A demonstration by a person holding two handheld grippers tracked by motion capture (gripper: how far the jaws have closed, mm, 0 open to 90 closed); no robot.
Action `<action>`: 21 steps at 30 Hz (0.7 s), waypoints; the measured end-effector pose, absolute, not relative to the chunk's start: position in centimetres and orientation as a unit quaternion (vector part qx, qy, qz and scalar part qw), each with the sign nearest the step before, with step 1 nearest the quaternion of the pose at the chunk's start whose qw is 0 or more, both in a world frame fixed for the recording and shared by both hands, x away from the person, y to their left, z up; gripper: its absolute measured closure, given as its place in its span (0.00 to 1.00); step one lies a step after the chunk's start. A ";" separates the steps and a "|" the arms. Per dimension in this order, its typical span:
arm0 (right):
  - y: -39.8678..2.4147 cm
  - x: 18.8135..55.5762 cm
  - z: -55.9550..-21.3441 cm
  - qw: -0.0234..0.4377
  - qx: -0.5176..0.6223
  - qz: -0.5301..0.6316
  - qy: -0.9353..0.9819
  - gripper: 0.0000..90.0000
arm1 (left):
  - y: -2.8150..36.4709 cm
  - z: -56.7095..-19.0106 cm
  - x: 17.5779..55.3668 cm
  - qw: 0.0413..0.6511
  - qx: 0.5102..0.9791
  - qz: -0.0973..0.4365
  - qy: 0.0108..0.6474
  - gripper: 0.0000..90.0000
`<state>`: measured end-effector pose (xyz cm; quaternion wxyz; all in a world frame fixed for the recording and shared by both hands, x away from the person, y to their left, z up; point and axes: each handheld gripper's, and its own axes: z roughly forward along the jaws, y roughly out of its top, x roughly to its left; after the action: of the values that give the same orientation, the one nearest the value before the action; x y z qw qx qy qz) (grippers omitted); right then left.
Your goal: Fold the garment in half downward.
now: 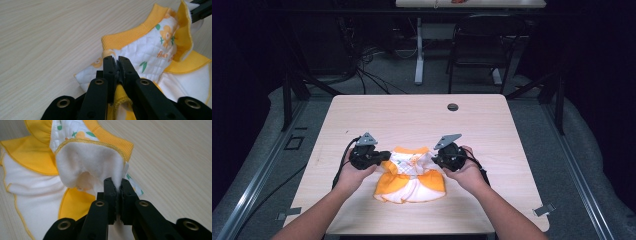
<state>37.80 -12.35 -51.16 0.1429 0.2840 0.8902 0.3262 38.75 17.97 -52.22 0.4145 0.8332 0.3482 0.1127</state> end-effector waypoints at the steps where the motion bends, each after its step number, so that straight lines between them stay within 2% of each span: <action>1: -12.4 37.7 -51.3 0.141 0.287 0.325 0.890 0.95 | 18.0 -52.3 38.6 0.415 0.833 0.111 0.348 0.95; 10: -12.6 36.9 -52.3 0.119 0.288 0.333 0.890 0.93 | 18.1 -53.4 37.3 0.412 0.838 0.098 0.343 0.95; 13: -12.6 36.4 -52.7 0.110 0.291 0.335 0.889 0.90 | 18.0 -53.9 36.7 0.411 0.840 0.091 0.343 0.94; 18: -13.2 35.8 -52.3 0.091 0.296 0.347 0.885 0.74 | 18.4 -53.5 35.9 0.425 0.832 0.081 0.347 0.89; 21: -13.6 35.5 -51.6 0.091 0.297 0.367 0.877 0.72 | 18.5 -52.7 35.9 0.434 0.828 0.081 0.345 0.85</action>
<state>35.54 -13.61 -51.57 0.0907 0.2973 0.8766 0.3673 35.91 18.47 -52.73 0.4339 0.8285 0.3447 0.0810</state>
